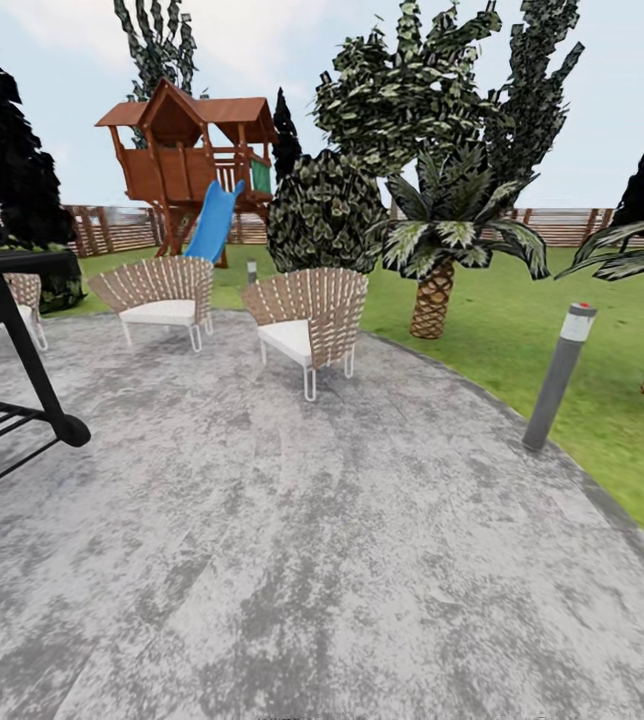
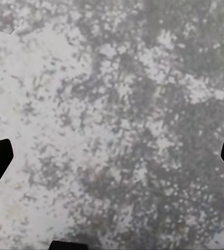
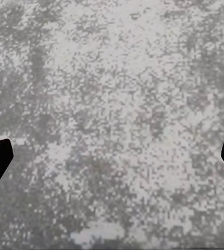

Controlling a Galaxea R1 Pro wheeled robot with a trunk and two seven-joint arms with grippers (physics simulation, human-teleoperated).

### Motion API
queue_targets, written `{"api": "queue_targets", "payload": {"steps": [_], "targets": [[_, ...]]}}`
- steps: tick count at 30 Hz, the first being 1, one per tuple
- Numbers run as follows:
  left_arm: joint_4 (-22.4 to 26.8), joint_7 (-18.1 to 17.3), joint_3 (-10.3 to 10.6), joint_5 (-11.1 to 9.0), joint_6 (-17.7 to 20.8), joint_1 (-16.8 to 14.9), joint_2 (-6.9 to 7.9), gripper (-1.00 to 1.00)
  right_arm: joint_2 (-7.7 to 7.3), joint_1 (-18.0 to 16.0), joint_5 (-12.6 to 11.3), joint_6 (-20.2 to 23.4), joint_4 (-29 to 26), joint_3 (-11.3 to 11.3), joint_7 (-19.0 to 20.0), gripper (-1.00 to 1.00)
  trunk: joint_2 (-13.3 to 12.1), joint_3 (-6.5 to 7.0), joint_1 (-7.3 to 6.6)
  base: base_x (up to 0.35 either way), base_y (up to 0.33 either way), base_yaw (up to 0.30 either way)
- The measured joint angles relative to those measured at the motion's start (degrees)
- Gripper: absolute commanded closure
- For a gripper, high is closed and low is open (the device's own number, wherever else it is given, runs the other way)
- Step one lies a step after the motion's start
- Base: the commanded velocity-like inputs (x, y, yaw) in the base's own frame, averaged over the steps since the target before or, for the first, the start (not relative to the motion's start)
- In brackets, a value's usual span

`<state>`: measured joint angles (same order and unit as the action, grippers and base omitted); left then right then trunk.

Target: In the garden, pick up the pesticide atomizer on the floor and spray pesticide onto both trees until each tree trunk is fully covered.

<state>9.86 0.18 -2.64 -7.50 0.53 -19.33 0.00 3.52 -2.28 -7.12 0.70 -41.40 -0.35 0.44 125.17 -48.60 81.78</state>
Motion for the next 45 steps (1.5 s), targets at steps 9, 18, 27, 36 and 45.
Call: {"api": "queue_targets", "payload": {"steps": [9, 18, 27, 36, 45], "targets": [[0.1, 0.0, 0.0, 0.0, 0.0, 0.0, 0.0, -1.0, 0.0, 0.0, 0.0, 0.0, 0.0, 0.0, 0.0, -1.0, 3.6, -2.22, 1.98, 0.0, 0.0, -0.218], [-0.1, -0.4, 0.4, 0.5, 0.0, -0.1, -0.09, -1.0, 0.0, 0.0, 0.0, 0.0, 0.1, 0.0, 0.0, -1.0, 4.4, -3.13, 2.42, 0.0, 0.0, -0.237], [0.2, -1.0, 1.0, 0.5, -0.9, -0.1, -0.58, -1.0, 0.0, 0.0, -0.1, -0.1, 0.6, 0.1, 0.1, -1.0, 4.4, -3.4, 2.42, 0.139, -0.058, -0.108], [-0.2, -0.8, 1.0, 0.6, -5.5, 0.0, -0.26, -1.0, 0.0, 0.0, -0.1, -0.3, 0.2, 0.1, 0.1, -1.0, 4.4, -3.41, 2.42, 0.263, -0.166, -0.052], [-0.7, -0.4, 1.0, 0.6, -8.5, 0.1, -0.09, -1.0, 0.0, 0.0, -0.2, -0.3, 0.5, 0.0, 0.1, -1.0, 4.4, -3.41, 2.42, 0.237, -0.192, -0.266]]}}
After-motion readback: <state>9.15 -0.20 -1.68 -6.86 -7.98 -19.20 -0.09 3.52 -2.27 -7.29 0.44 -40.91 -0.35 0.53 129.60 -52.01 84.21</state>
